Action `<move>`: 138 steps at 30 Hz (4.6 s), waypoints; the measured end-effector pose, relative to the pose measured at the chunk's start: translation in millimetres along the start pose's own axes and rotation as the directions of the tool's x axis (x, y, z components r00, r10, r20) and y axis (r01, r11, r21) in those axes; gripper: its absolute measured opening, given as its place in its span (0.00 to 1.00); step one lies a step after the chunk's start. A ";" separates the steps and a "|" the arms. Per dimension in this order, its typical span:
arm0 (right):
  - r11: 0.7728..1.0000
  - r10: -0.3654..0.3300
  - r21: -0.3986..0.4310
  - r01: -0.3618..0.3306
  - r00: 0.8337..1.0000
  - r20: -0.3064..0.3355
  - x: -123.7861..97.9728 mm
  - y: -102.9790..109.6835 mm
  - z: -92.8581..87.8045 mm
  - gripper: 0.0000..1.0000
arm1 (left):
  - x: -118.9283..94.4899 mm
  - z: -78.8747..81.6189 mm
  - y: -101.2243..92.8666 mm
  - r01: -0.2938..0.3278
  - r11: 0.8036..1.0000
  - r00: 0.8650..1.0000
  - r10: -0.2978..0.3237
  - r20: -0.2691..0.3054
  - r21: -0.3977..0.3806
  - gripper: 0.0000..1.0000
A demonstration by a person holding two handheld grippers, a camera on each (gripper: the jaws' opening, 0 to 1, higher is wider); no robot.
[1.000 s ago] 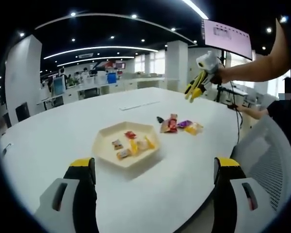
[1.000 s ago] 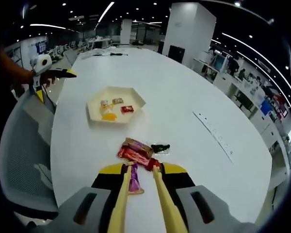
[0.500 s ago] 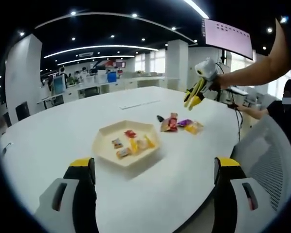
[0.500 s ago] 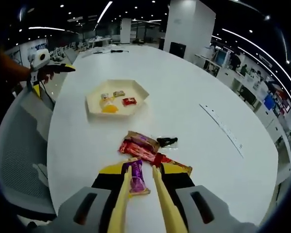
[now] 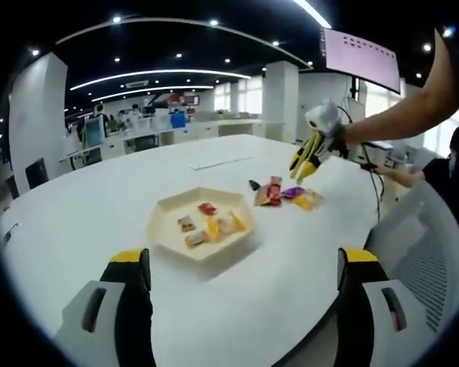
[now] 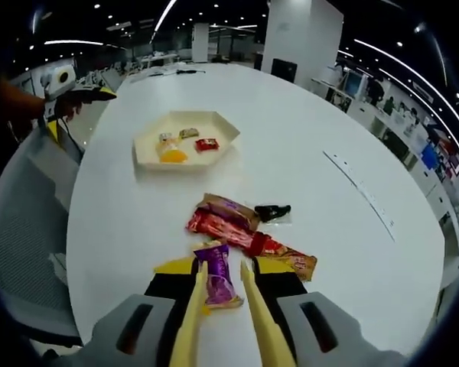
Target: Place the target food into the container with the food tongs after gripping and lifting it, then release it inside without dropping or visibly crushing the food.
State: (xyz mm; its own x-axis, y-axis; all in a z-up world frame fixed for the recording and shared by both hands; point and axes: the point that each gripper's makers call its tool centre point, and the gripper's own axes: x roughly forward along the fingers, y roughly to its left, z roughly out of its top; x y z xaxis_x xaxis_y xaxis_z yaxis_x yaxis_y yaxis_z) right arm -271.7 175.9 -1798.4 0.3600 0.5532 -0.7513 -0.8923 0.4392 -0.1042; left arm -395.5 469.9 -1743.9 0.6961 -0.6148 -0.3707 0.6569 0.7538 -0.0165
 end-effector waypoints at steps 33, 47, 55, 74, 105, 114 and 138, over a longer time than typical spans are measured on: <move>0.999 0.026 0.025 -0.024 0.997 -0.071 28.1 3.2 -23.5 0.22 | 0.5 -1.7 3.7 -0.012 1.000 1.000 0.012 -0.009 -0.014 0.97; 0.999 0.023 0.050 -0.019 0.997 -0.075 23.5 0.4 -20.6 0.22 | 1.0 -2.4 3.0 -0.010 1.000 1.000 0.010 -0.014 -0.011 0.96; 0.998 0.029 0.056 -0.025 0.997 -0.072 17.4 0.6 -14.8 0.22 | 1.0 -2.2 2.8 -0.007 1.000 1.000 0.007 -0.012 -0.012 0.97; 0.998 -0.011 0.053 0.015 0.997 -0.072 -3.7 -17.2 11.4 0.23 | -0.1 1.0 4.3 -0.010 1.000 1.000 0.010 0.007 -0.006 0.99; 0.997 -0.036 0.058 0.041 0.996 -0.085 -26.7 -27.8 34.8 0.23 | -4.0 7.1 3.8 -0.018 1.000 0.999 0.017 0.037 0.025 0.99; 0.998 -0.037 0.055 0.042 0.995 -0.088 -25.1 -25.3 39.9 0.23 | -4.5 9.2 3.7 -0.020 0.999 0.999 0.019 0.043 0.025 0.99; 0.999 -0.027 0.026 0.028 0.999 -0.038 -5.5 -5.3 92.6 0.23 | -6.1 12.7 3.8 -0.018 1.000 0.998 0.016 0.062 0.026 0.99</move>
State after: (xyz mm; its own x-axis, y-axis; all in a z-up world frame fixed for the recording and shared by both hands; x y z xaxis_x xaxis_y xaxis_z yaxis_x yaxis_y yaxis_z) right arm -243.8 236.0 -1733.3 0.3731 0.5142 -0.7723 -0.8748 0.4722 -0.1082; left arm -393.5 473.5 -1730.0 0.7235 -0.6157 -0.3122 0.6516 0.7584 0.0141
